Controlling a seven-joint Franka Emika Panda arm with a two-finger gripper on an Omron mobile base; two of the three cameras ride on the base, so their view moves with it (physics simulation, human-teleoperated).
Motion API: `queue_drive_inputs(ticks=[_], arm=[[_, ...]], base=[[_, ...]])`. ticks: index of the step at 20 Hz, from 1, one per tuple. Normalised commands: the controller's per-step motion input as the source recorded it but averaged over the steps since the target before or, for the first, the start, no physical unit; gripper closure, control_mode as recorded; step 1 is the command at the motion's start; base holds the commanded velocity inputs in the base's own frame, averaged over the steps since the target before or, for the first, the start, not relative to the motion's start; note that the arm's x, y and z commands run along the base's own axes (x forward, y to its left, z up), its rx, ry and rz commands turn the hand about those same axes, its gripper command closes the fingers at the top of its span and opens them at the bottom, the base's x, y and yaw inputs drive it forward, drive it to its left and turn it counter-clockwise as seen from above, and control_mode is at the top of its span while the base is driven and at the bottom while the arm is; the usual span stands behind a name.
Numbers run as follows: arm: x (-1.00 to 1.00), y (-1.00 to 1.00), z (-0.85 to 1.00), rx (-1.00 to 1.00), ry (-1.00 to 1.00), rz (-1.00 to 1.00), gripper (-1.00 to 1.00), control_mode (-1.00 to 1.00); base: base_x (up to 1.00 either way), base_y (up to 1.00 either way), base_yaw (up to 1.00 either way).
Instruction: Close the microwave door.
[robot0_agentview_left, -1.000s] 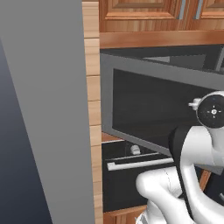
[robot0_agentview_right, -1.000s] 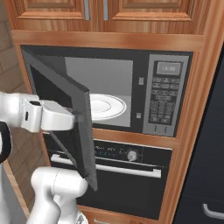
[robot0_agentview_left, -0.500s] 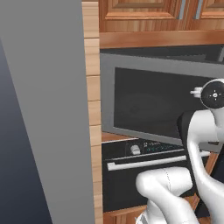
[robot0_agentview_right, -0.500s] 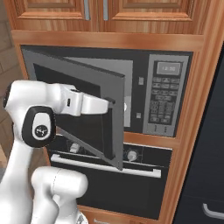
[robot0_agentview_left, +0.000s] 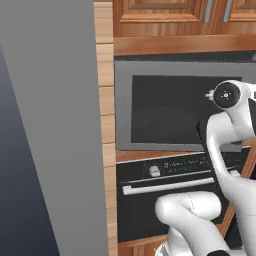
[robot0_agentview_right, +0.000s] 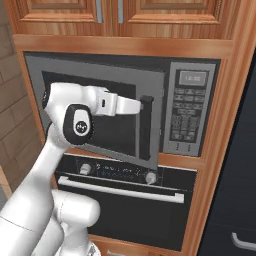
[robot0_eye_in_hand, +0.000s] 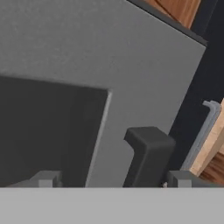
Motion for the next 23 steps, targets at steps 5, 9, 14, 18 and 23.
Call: queue_drive_inputs(ticks=[5,9,14,18,23], arm=[[1.00,-0.03,-0.19,0.00,0.00,0.00,-1.00,-1.00],[0.98,-0.12,-0.01,0.00,0.01,0.00,-1.00,-1.00],[0.72,-0.32,-0.01,0.01,0.03,0.11,-1.00,-1.00],[0.54,-0.34,-0.04,0.06,0.00,0.20,-1.00,-1.00],[0.00,-0.03,0.00,0.04,0.01,0.12,-1.00,-1.00]], base=[[0.00,0.00,0.00],[0.00,0.00,0.00],[0.00,0.00,0.00],[0.00,0.00,0.00],[0.00,0.00,0.00]])
